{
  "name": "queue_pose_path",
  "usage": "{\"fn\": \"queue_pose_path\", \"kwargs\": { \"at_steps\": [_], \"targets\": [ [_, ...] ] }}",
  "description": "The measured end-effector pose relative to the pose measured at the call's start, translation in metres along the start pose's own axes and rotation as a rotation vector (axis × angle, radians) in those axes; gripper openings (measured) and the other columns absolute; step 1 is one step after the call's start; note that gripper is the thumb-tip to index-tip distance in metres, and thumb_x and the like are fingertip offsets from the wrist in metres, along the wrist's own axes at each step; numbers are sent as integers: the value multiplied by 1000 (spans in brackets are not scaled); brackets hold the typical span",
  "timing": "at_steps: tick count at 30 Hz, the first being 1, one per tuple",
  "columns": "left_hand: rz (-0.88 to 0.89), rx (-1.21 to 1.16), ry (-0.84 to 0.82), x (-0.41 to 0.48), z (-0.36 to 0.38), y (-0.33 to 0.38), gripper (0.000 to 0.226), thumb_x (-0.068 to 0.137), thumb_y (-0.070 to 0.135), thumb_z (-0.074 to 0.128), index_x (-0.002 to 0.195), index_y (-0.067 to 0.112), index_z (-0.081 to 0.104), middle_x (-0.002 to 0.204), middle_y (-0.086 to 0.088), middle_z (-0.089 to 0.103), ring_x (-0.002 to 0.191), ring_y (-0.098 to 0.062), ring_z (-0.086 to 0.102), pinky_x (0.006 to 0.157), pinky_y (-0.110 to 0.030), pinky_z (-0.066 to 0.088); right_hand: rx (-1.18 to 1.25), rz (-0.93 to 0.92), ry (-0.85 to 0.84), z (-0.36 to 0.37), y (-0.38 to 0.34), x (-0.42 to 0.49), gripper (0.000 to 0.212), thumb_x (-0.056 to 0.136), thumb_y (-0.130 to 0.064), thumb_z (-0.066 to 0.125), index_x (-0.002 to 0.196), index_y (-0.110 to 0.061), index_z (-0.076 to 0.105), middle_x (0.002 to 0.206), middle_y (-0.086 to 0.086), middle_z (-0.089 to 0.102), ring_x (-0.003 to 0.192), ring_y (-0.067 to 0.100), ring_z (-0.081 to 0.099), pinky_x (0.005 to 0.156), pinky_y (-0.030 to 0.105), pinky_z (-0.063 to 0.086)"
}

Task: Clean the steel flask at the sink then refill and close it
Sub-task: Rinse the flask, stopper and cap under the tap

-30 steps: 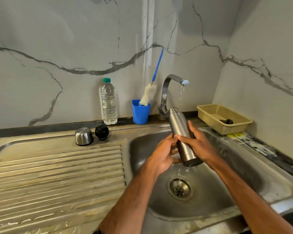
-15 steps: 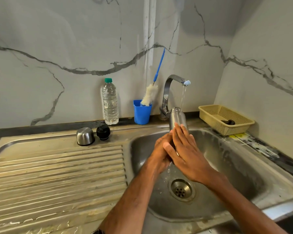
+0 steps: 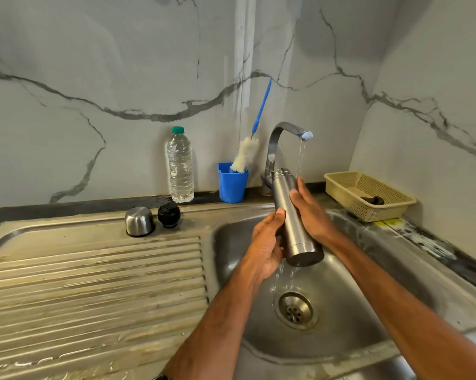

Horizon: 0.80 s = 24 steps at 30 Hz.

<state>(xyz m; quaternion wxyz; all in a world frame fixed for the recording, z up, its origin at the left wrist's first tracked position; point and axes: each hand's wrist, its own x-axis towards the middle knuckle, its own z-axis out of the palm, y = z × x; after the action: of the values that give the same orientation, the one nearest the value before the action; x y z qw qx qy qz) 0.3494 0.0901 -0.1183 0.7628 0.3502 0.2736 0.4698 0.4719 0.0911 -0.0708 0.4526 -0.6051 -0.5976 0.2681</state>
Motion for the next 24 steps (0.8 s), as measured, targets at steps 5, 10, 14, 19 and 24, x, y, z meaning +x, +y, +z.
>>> {"fn": "queue_pose_path", "kwargs": {
  "at_steps": [5, 10, 14, 19, 24],
  "targets": [
    [27, -1, -15, 0, -3, 1, 43, 98, 27, 63, 140, 18, 58, 129, -16, 68, 120, -31, 65, 99, -50, 56, -297, -191, -100, -1, 16, -70, 68, 102, -52, 26, 158, -34, -9, 165, -16, -16, 151, 0, -10, 123, 27, 1],
    [26, -46, -84, 1, 2, -5, 66, 91, 28, 68, 152, 32, 44, 135, -13, 66, 127, -32, 61, 105, -57, 49, -409, -281, -134, -12, 11, -52, 62, 108, -38, 30, 159, -27, -3, 165, -15, -16, 149, -1, -18, 122, 26, -5],
    [18, -87, -94, 0, 4, -4, 64, 94, 23, 66, 153, 30, 43, 134, -14, 66, 126, -34, 61, 108, -60, 46, -276, -262, -91, -11, 0, 2, 59, 109, -28, 37, 160, -28, 9, 168, -13, -3, 153, 4, -6, 126, 36, 3],
    [37, -114, -81, 0, 2, 2, 61, 94, 24, 67, 151, 31, 46, 133, -13, 66, 125, -33, 62, 99, -54, 55, 137, 47, -8, -7, -24, 28, 60, 105, -40, 44, 159, -24, 22, 156, 5, 38, 111, 12, 55, 78, 14, 45],
    [50, -78, -35, 2, 3, 0, 50, 98, 23, 64, 146, 27, 51, 129, -12, 69, 121, -31, 65, 100, -52, 55, 161, 41, -18, -7, -2, 3, 66, 99, -43, 55, 157, -34, 24, 137, 5, 56, 96, 15, 68, 73, 27, 55]
  ]
}}
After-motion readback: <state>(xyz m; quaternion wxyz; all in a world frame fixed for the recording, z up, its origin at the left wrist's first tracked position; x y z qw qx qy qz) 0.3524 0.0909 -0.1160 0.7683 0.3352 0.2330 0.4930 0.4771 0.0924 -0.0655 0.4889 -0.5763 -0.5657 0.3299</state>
